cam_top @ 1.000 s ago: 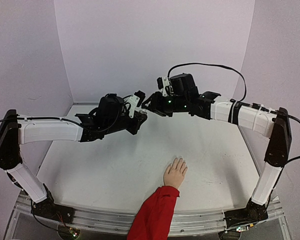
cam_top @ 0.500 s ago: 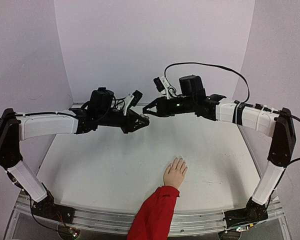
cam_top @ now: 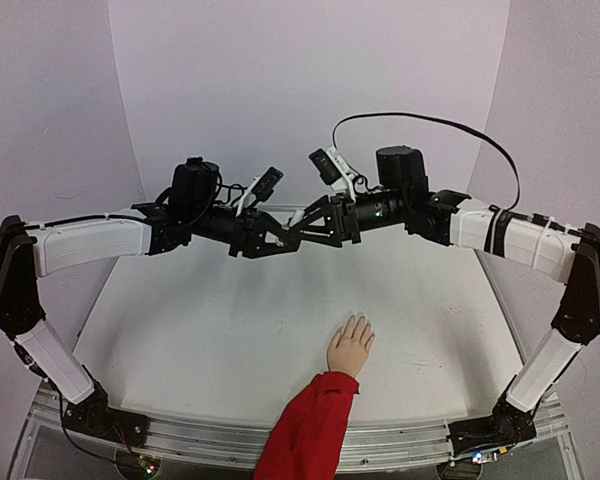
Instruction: Paint the nails
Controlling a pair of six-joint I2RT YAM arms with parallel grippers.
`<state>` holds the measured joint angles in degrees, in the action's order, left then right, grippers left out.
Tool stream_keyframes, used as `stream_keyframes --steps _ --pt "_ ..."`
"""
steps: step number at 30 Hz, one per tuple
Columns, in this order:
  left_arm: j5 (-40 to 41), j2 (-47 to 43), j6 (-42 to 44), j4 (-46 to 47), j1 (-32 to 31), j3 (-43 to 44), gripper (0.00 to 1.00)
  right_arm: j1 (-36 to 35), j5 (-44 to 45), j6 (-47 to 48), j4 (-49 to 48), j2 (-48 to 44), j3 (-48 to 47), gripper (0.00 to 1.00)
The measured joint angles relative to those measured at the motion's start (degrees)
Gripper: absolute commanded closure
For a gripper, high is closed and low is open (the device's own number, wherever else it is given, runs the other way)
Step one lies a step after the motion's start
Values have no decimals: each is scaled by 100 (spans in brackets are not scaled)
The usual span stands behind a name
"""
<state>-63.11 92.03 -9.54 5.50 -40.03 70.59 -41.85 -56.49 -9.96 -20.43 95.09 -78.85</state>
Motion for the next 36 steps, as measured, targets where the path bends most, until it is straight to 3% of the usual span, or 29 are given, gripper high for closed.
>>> stream_keyframes --steps 6,9,14,20,26,36 --pt "2865 -468 667 107 -177 -568 100 -103 2011 -466 417 -321 354 20" --pt "4214 -599 1134 111 -520 -664 100 -129 2704 -994 457 -472 413 21" --pt "5630 -601 1574 160 -997 -664 100 -264 3668 -1849 439 -555 417 28" --pt "6465 -568 1613 160 -1023 -664 100 -450 4321 -2481 468 -494 295 45" --pt "6697 -522 1606 157 -1069 -664 100 -514 4481 -2739 413 -17 -232 48" --pt "6765 -494 1596 151 -1099 -662 100 -597 4516 -2800 411 361 -505 82"
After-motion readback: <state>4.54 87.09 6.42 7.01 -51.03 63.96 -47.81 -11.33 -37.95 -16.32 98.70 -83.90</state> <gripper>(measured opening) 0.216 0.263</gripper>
